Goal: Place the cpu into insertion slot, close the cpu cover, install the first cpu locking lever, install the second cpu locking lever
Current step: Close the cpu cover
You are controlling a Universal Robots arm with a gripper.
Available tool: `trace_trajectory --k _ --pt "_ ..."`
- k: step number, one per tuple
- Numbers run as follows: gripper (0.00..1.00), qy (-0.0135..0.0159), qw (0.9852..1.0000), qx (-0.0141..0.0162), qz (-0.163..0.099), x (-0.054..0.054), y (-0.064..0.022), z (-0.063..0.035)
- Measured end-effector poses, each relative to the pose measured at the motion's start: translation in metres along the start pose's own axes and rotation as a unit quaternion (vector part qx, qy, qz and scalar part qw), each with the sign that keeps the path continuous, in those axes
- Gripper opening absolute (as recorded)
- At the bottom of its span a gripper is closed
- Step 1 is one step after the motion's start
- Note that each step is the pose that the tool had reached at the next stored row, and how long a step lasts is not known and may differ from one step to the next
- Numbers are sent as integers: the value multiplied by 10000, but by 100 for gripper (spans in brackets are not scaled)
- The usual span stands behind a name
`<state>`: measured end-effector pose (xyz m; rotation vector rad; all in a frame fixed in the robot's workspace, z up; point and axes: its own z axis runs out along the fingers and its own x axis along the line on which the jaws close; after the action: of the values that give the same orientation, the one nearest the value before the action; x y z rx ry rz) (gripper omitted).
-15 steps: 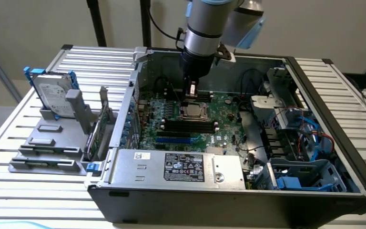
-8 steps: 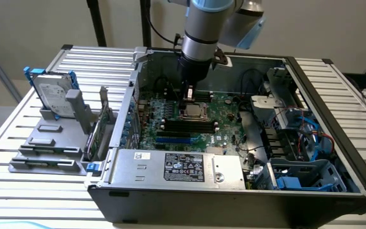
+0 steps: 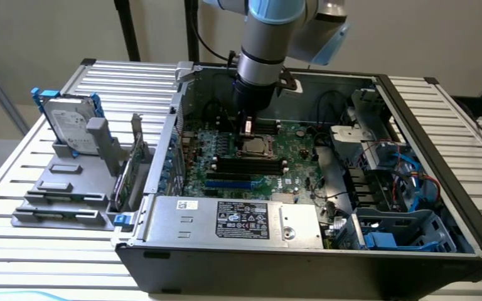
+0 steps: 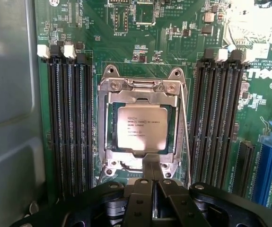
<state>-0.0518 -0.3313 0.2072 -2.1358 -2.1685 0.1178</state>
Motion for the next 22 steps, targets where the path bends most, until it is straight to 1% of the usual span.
trace_trajectory --k 2,6,9,11,13,19,22 --pt "11 0 10000 1 0 0 2 25" --pt "11 0 10000 10 2 0 2 27" --pt "11 1 10000 25 1 -1 -6 -30" --pt "11 1 10000 28 1 -7 -27 -71" --pt "11 2 10000 28 1 -22 -73 -88" --pt "11 2 10000 28 1 -101 -276 -89" --pt "11 7 10000 28 0 -106 -295 -90"
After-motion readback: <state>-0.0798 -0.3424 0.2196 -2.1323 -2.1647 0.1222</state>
